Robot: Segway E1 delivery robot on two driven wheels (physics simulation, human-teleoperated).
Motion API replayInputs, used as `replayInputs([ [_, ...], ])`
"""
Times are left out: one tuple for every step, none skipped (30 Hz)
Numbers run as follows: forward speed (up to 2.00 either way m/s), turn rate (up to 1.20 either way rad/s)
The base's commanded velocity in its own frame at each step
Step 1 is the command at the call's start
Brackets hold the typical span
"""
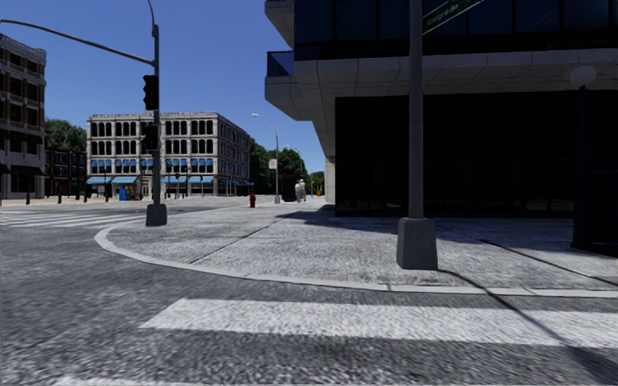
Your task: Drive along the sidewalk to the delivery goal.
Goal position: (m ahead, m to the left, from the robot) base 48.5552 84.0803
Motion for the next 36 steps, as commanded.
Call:
replayInputs([
  [2.0, -0.29],
  [2.0, -0.29],
  [2.0, 0.0],
  [2.0, 0.0],
  [2.0, 0.0],
  [2.0, 0.0],
  [2.0, 0.0],
  [2.0, 0.0],
  [2.0, 0.0],
  [2.0, 0.0],
  [2.0, 0.0],
  [2.0, 0.0],
  [2.0, 0.0],
  [2.0, 0.0],
  [2.0, 0.0],
  [2.0, 0.0],
  [2.0, 0.0],
  [2.0, 0.0],
  [2.0, 0.0],
  [2.0, 0.0],
  [2.0, 0.0],
  [2.0, 0.0],
  [2.0, 0.0],
  [1.97, 0.0],
  [1.88, 0.0],
  [1.88, 0.0],
  [1.68, 0.0],
  [1.52, 0.0],
  [1.38, 0.0],
  [1.38, 0.0],
  [1.31, 0.0],
  [1.28, 0.0],
  [1.27, 0.0],
  [1.27, 0.0],
  [1.27, 0.0],
  [1.27, 0.0],
])
